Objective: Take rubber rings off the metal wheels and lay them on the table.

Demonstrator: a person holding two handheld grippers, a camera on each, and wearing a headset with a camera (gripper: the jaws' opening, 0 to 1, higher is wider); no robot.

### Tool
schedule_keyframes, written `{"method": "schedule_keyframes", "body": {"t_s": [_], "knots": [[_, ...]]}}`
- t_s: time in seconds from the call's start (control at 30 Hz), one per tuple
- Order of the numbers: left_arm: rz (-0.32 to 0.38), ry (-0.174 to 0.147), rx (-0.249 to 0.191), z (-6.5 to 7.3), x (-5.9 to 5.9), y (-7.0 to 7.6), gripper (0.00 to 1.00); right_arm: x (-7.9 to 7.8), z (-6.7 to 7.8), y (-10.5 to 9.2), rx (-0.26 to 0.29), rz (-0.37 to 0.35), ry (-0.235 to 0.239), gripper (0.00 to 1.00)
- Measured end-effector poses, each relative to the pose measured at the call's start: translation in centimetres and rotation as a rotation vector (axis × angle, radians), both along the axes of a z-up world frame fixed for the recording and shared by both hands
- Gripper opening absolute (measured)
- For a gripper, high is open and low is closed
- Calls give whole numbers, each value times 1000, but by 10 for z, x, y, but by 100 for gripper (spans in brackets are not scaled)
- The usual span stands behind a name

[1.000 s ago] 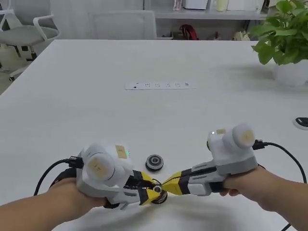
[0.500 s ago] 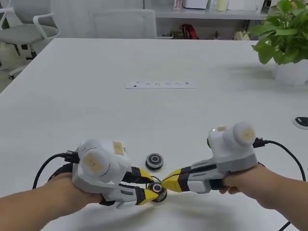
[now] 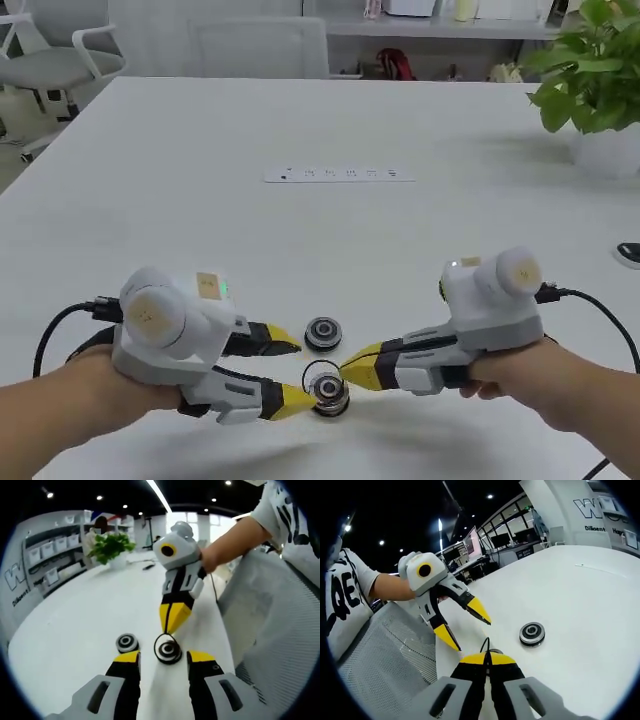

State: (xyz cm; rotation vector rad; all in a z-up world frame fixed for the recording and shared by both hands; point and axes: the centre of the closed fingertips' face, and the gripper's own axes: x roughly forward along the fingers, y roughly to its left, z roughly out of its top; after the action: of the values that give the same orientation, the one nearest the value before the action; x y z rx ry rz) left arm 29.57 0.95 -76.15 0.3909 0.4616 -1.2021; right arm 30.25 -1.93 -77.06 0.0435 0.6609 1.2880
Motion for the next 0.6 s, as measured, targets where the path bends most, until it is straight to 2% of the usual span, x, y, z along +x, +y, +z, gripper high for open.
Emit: {"method": "schedule_keyframes", "body": {"t_s": [0.3, 0.6], "knots": [[27, -3, -39, 12, -1, 13, 47, -1, 3, 2, 9, 3, 1, 0], [36, -5, -43, 14, -9, 24, 55, -3, 8, 4, 19, 11, 1, 0]]}}
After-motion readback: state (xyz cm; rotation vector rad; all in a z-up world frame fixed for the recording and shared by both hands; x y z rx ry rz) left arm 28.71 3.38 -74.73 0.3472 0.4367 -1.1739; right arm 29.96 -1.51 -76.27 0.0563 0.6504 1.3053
